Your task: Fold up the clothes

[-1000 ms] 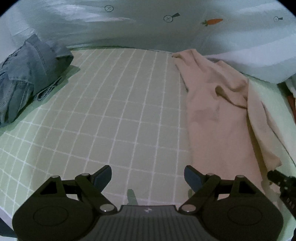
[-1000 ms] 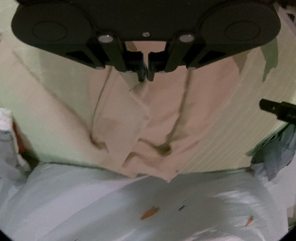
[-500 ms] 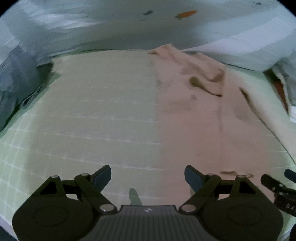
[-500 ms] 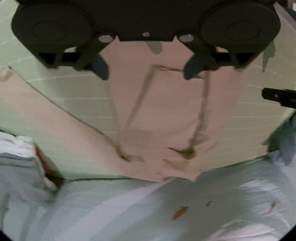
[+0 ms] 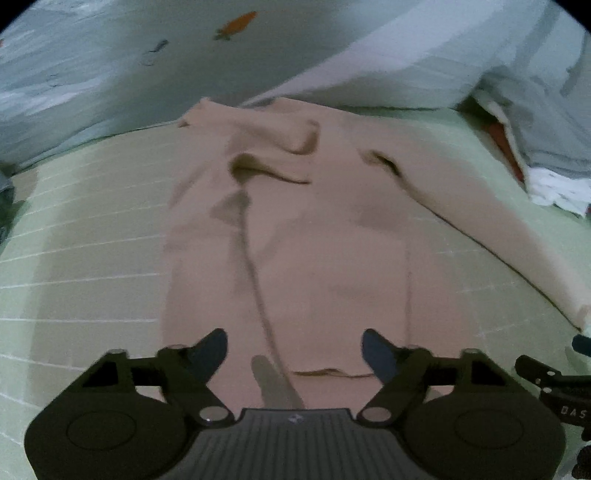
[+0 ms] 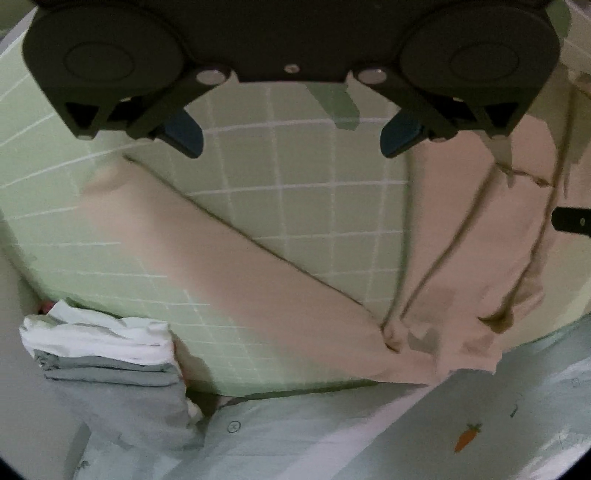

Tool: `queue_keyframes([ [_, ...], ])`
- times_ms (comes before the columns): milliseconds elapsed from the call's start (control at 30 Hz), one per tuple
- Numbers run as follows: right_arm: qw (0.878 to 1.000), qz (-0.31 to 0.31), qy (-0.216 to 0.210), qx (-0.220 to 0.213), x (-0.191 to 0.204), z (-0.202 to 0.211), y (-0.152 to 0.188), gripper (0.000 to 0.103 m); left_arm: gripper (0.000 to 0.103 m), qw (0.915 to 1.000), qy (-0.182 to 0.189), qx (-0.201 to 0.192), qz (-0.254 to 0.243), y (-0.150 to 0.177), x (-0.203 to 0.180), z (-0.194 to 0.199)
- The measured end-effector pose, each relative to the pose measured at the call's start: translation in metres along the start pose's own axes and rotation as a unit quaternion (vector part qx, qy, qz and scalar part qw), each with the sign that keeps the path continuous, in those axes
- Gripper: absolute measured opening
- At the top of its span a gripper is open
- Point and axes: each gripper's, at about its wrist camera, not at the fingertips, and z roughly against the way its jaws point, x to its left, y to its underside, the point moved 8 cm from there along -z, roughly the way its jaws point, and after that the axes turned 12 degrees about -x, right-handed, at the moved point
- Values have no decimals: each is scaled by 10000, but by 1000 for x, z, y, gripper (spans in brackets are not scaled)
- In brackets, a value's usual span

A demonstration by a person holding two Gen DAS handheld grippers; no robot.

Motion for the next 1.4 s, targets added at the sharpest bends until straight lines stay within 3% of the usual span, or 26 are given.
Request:
queue_keyframes([
  [67,10000,65,-38,33,-4,-1,2,103,66,10000,67,65,23,3,-7,-5],
  [200,9996,218,-119,128,-7,-4,6,103,64,9996,-24,283,71,12,-8,-20],
  [333,9994,264,-102,188,-11,-4,10,103,48,9993,-95,359,96,19,-6,-26],
  [400,9993,281,-48,224,-14,-3,13,103,39,9995,-138,295,56,19,-6,-26],
  [467,9993,280,10,261,-16,-4,15,103,13,9994,-69,308,123,19,-6,-26],
  [533,9993,242,53,270,-18,-4,17,103,4,9993,1,292,234,18,-6,-21],
  [833,9995,281,-18,146,-3,4,16,103,2,9987,162,-259,401,-1,0,22],
  [1000,9990,397,-191,114,19,10,19,103,2,9933,267,-450,1028,1,22,63],
  [1100,9979,548,-313,116,34,15,24,103,2,9871,237,-339,1549,20,39,79],
  [1300,9969,582,-479,223,53,21,37,103,2,9683,-202,362,2464,77,82,72],
  [1400,9966,606,-502,232,59,23,38,103,3,9627,-322,589,2619,95,90,68],
])
